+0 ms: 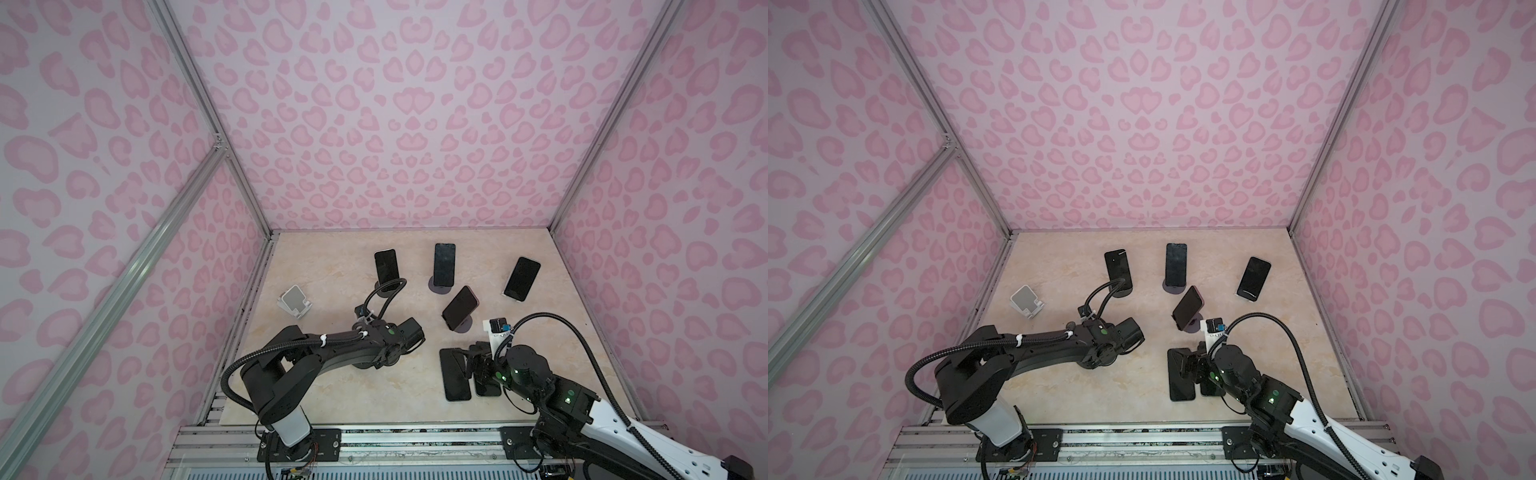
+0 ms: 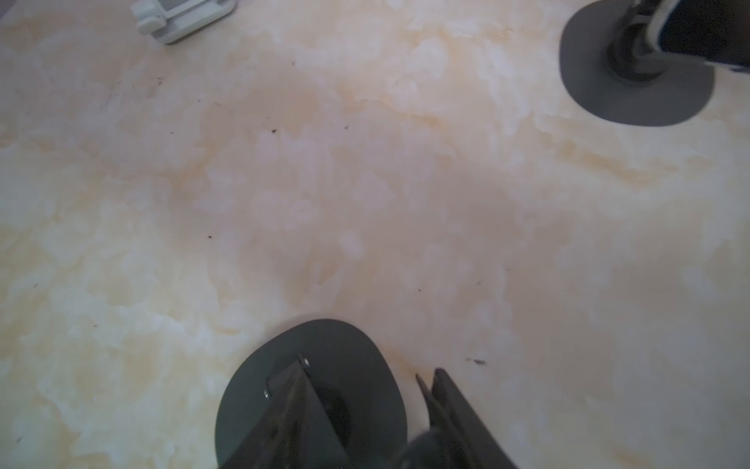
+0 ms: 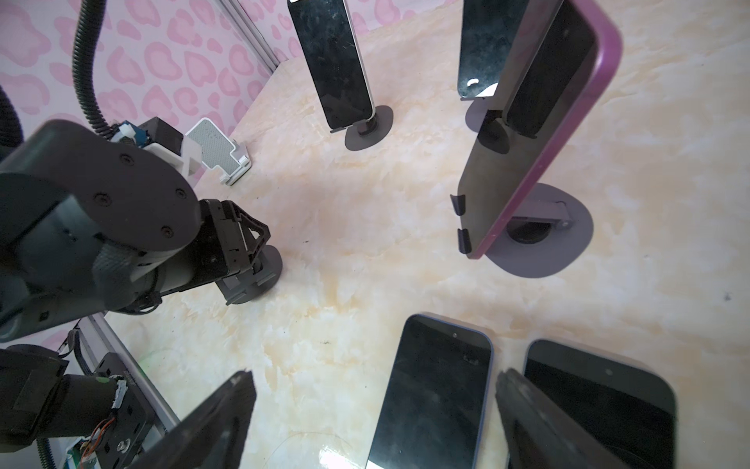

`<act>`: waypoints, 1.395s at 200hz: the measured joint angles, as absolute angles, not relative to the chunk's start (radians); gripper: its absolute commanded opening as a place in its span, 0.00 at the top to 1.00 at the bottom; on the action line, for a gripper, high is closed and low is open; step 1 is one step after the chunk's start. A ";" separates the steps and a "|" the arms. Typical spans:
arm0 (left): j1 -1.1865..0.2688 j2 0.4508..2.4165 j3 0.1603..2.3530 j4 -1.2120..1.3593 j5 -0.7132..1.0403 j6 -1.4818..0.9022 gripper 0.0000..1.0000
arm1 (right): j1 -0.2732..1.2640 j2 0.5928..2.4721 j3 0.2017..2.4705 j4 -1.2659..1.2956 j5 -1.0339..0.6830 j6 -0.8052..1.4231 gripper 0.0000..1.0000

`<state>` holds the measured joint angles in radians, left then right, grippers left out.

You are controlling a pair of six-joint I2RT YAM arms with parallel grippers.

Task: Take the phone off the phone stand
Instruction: 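Lower the left gripper over the empty dark stand's upright plate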

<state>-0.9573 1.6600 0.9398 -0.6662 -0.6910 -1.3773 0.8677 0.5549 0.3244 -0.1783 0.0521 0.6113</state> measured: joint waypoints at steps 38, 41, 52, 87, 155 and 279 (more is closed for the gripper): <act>-1.011 1.583 0.861 -0.479 -0.691 -1.217 0.53 | 0.867 0.569 0.339 -0.178 0.052 0.622 0.06; -1.014 1.579 0.857 -0.464 -0.691 -1.203 0.53 | 0.867 0.572 0.340 -0.178 0.052 0.622 0.06; -1.017 1.567 0.840 -0.408 -0.690 -1.150 0.54 | 0.865 0.581 0.344 -0.178 0.052 0.622 0.07; -1.029 1.541 0.789 -0.208 -0.651 -0.908 0.50 | 0.866 0.607 0.356 -0.178 0.054 0.625 0.07; -0.965 1.563 0.742 -0.001 -0.403 -0.519 0.48 | 0.871 0.580 0.352 -0.187 0.064 0.646 0.07; -0.957 1.455 0.793 -0.139 -0.368 -0.615 0.02 | 0.872 0.567 0.356 -0.237 0.104 0.663 0.07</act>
